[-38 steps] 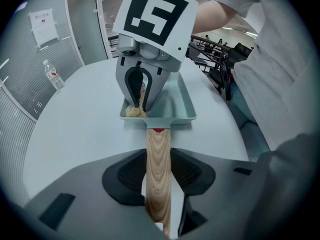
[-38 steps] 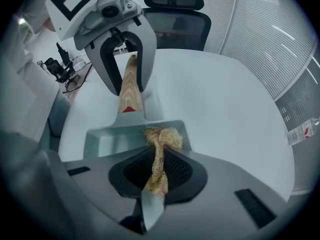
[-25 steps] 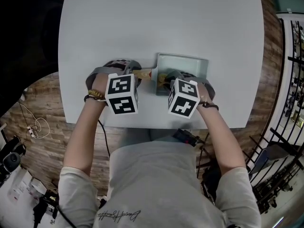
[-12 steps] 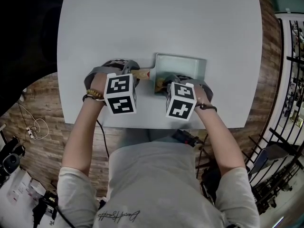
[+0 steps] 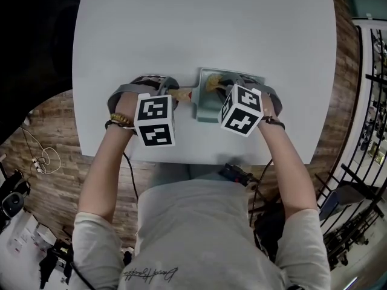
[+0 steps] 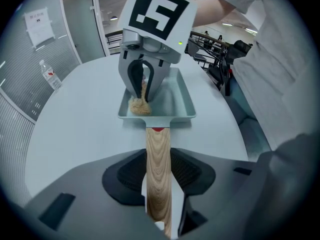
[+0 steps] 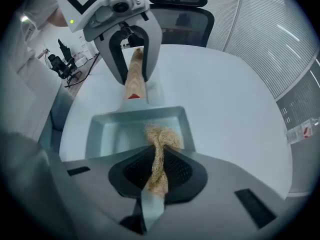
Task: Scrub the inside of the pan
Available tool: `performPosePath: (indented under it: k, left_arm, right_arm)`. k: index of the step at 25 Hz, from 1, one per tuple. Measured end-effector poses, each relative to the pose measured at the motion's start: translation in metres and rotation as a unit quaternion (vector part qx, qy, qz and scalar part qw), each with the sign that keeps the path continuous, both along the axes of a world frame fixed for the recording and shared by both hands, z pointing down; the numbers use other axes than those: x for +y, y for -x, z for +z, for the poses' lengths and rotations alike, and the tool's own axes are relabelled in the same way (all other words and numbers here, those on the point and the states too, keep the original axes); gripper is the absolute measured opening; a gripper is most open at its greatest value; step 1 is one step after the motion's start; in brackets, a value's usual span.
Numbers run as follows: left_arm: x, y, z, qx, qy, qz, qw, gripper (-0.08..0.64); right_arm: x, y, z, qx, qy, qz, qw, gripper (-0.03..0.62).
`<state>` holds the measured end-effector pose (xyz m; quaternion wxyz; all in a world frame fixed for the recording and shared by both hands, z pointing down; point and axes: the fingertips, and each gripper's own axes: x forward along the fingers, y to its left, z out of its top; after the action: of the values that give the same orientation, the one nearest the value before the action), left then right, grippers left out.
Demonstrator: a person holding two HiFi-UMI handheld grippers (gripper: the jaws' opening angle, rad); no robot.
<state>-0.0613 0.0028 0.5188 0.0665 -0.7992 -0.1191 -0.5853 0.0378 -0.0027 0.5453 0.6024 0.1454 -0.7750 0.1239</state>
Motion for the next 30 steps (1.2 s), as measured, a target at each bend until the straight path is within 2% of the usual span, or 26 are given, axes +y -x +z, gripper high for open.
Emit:
performPosePath:
  k: [9, 16, 23, 30]
  left_arm:
    - [-0.001, -0.001, -0.001, 0.001, 0.003, -0.010, 0.9999, 0.158]
    - [-0.004, 0.000, 0.001, 0.001, -0.003, -0.017, 0.9999, 0.158]
    - [-0.008, 0.000, 0.002, -0.004, -0.008, -0.016, 0.9998, 0.158]
    - [-0.009, 0.001, 0.004, -0.005, -0.009, -0.018, 0.9998, 0.158]
  right_arm:
    - [-0.010, -0.004, 0.000, 0.002, -0.018, -0.007, 1.000, 0.063]
    - [0.012, 0.001, 0.000, 0.003, 0.004, -0.022, 1.000, 0.063]
    - [0.048, 0.010, 0.000, -0.009, 0.059, -0.038, 0.997, 0.063]
    - [0.073, 0.014, 0.001, -0.017, 0.130, -0.065, 0.989, 0.063]
